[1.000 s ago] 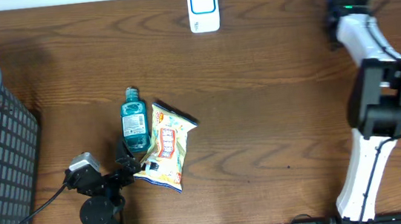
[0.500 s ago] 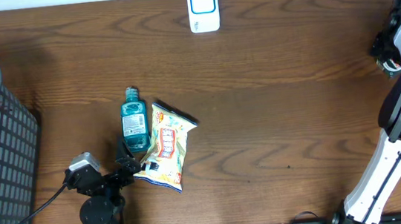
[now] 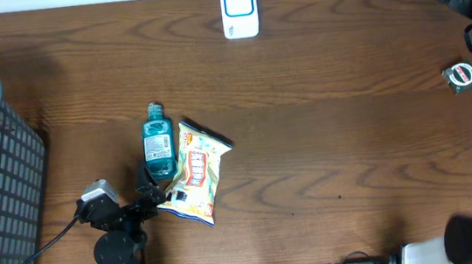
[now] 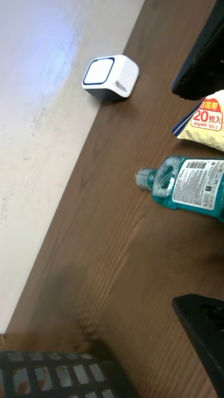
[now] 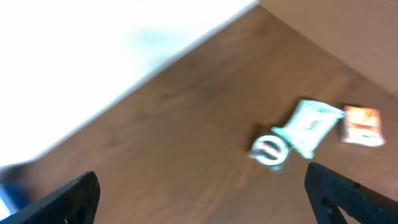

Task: Scan the item barcode
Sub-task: 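Return the right gripper to the yellow snack bag and grasp it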

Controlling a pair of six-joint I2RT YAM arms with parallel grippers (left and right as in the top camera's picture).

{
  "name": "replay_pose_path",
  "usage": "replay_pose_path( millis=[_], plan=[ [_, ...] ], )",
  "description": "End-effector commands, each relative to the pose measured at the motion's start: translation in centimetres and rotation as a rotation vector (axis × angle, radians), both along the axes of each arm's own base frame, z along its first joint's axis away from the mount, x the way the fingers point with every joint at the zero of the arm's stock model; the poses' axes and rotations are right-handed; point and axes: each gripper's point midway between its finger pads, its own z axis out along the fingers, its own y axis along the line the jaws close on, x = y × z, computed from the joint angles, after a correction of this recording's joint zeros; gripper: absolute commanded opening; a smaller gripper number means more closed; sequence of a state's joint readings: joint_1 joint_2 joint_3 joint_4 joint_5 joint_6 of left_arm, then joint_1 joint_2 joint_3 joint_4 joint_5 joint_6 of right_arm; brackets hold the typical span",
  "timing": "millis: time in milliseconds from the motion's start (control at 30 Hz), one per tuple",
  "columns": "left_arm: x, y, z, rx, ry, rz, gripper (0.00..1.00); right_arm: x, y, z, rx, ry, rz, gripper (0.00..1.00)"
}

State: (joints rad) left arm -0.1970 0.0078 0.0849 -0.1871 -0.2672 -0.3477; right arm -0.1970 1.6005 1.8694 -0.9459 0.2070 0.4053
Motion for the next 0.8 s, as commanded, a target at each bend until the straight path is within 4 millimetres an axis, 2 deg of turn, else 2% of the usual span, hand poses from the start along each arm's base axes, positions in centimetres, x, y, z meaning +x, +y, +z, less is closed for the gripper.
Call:
replay_pose_path(
  millis=[0, 67, 133, 233, 433, 633, 767],
  plan=[
    [-0.1, 0.1, -1.4, 0.003, 0.039, 0.008, 0.98, -1.8, 4.6, 2.4, 0.102, -0.065, 0.102, 0.99],
    [-0.1, 0.1, -1.4, 0.003, 0.039, 0.008, 0.98, -3.5, 6.0, 3.6, 0.102, -0.075, 0.134, 0.99],
    [-0.1, 0.1, -1.4, 0.003, 0.039, 0.008, 0.98, -5.3, 8.3, 4.2, 0.128, -0.069, 0.202, 0.99],
    [-0.1, 0.1, -1.4, 0.003, 0.039, 0.008, 0.98, -6.8, 11.7, 3.7, 0.195, -0.028, 0.317, 0.99],
    [-0.1, 0.1, -1.4, 0.003, 0.039, 0.008, 0.98, -9.2, 19.1, 1.0, 0.356, 0.119, 0.569, 0.99],
    [-0.1, 0.1, -1.4, 0.004, 0.039, 0.008, 0.98, -9.7, 25.7, -2.5, 0.385, 0.221, 0.754, 0.99],
    [-0.1, 0.1, -1.4, 0.003, 0.039, 0.008, 0.98, -9.4, 30.6, -6.0, 0.375, 0.268, 0.875, 0.99]
  ],
)
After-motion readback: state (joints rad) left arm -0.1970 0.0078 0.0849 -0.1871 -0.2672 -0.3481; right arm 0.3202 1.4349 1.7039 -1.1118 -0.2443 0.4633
